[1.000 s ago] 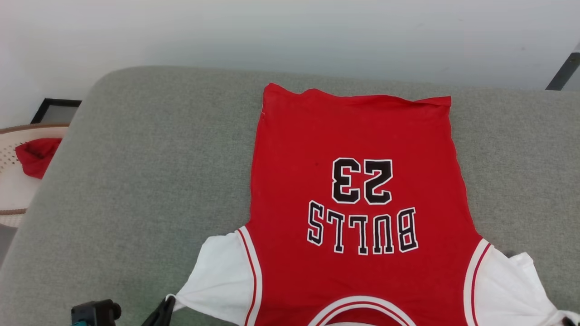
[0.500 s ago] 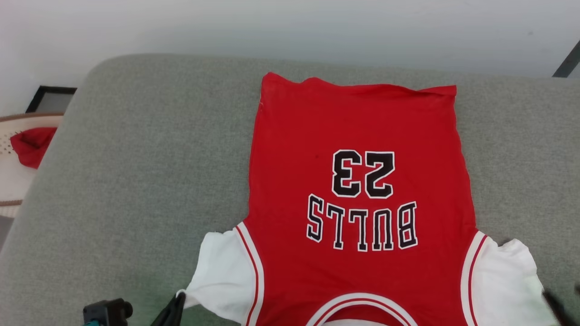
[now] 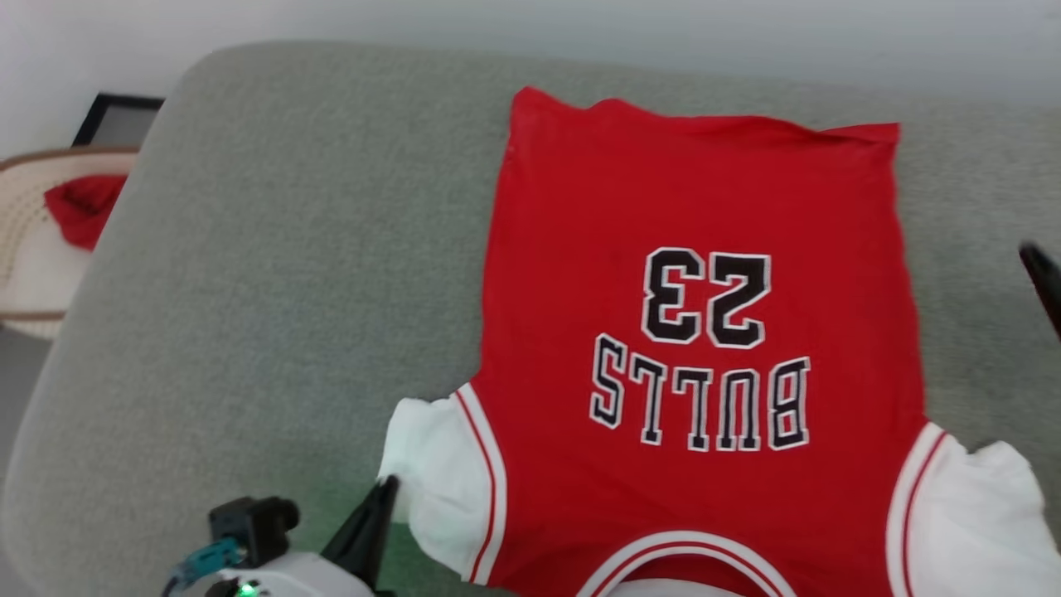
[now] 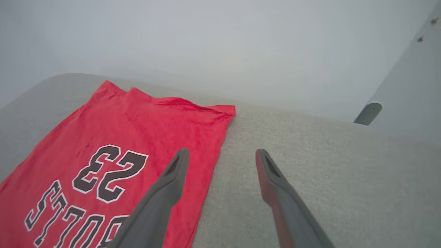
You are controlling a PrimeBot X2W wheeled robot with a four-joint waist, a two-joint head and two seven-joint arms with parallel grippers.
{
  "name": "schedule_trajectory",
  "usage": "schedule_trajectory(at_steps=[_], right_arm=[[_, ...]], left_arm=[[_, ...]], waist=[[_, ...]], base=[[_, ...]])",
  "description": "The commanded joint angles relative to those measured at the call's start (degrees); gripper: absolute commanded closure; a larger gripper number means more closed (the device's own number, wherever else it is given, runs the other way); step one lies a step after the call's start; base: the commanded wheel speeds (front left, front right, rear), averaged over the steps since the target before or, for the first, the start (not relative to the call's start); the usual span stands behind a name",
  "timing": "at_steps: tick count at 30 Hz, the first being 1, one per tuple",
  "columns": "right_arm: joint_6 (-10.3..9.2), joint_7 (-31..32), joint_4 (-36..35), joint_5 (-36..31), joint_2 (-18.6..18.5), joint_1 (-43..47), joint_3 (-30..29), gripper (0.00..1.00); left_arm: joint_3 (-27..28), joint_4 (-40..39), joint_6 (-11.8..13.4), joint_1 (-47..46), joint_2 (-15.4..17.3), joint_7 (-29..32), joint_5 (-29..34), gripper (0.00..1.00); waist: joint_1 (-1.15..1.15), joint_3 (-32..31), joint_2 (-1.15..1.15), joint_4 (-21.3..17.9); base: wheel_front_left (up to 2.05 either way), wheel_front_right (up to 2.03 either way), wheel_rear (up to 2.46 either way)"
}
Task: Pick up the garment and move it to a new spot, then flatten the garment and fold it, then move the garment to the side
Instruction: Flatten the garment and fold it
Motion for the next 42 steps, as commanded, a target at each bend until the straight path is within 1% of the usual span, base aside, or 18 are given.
schedule_trajectory(at_steps=[1, 5, 9, 16, 20, 25, 27, 30, 35, 36, 37, 38, 39, 42], right_arm=[[-0.04, 1.07, 1.98, -0.66, 0.37, -3.55, 1.15, 0.00], [-0.04, 4.07, 9.04, -1.30, -0.42, -12.28, 3.58, 0.00], [-0.04, 6.45, 16.06, -1.79, -1.34, -18.79, 5.37, 0.00], [-0.04, 9.35, 26.08, -3.13, -3.55, -27.29, 8.14, 0.00], [-0.04, 11.81, 31.24, -3.23, -4.36, -31.18, 9.27, 0.00], [-0.04, 15.40, 37.51, -4.05, -3.67, -36.05, 9.69, 0.00], [-0.04, 17.40, 40.47, -4.46, -2.57, -37.80, 9.23, 0.00], [-0.04, 21.50, 45.35, -5.36, -1.37, -39.97, 8.74, 0.00], [-0.05, 28.63, 52.70, -9.75, 0.82, -43.83, 7.62, 0.00], [-0.05, 29.96, 53.69, -10.79, 1.28, -44.47, 7.51, 0.08], [-0.04, 31.18, 54.37, -11.71, 1.82, -45.06, 7.49, 0.33], [0.00, 32.05, 54.87, -12.50, 2.31, -45.62, 7.30, 0.93], [0.00, 33.09, 55.23, -13.23, 2.69, -46.01, 7.36, 1.00], [0.00, 33.83, 55.20, -15.53, 3.14, -47.23, 6.64, 1.00]], left_arm=[[-0.43, 0.34, -0.58, -1.08, -0.82, 0.01, 0.73, 1.00], [-1.69, 1.56, -1.97, -3.47, -3.20, 0.06, 1.80, 1.00], [-2.75, 3.26, -3.60, -5.53, -5.48, 0.16, 2.58, 1.00], [-3.91, 5.93, -6.28, -8.27, -8.85, 0.11, 3.48, 1.00], [-4.15, 7.62, -7.80, -9.46, -10.43, 0.08, 3.86, 1.00], [-4.51, 9.69, -9.60, -10.83, -12.39, 0.09, 4.25, 1.00], [-4.56, 10.66, -10.17, -11.27, -13.07, 0.09, 4.39, 1.00], [-4.50, 11.86, -10.99, -11.80, -13.95, 0.13, 4.66, 1.00], [-4.06, 13.87, -12.06, -12.08, -14.82, 0.20, 4.70, 1.00], [-3.91, 14.19, -12.18, -12.14, -14.94, 0.20, 4.72, 1.00], [-3.73, 14.52, -12.38, -12.19, -15.03, 0.23, 4.75, 1.00], [-3.55, 14.82, -12.51, -12.22, -15.17, 0.22, 4.79, 1.00], [-3.39, 15.12, -12.77, -12.21, -15.34, 0.23, 4.75, 1.00], [-2.82, 15.94, -13.08, -12.12, -15.65, 0.22, 4.88, 1.00]], waist=[[0.00, 2.17, 0.00, 2.38], [0.00, 4.21, 0.00, 5.15], [0.00, 6.13, 0.00, 7.98], [0.00, 9.71, 0.00, 12.07], [0.00, 11.53, 0.00, 13.65], [0.00, 13.58, 0.00, 15.14], [0.00, 14.19, 0.00, 15.56], [0.00, 14.88, 0.00, 16.07], [0.00, 15.04, 0.00, 16.44], [0.00, 15.04, 0.00, 16.43], [0.00, 15.02, 0.00, 16.39], [0.00, 14.97, 0.00, 16.31], [0.00, 14.86, 0.00, 16.24], [0.00, 14.43, 0.00, 15.86]], base=[[0.00, 0.00, 0.00], [0.00, 0.00, 0.00], [0.00, 0.00, 0.00], [0.00, 0.00, 0.00], [0.00, 0.00, 0.00], [0.00, 0.00, 0.00], [0.00, 0.00, 0.00], [0.00, 0.00, 0.00], [0.00, 0.00, 0.00], [0.00, 0.00, 0.00], [0.00, 0.00, 0.00], [0.00, 0.00, 0.00], [0.00, 0.00, 0.00], [0.00, 0.00, 0.00]])
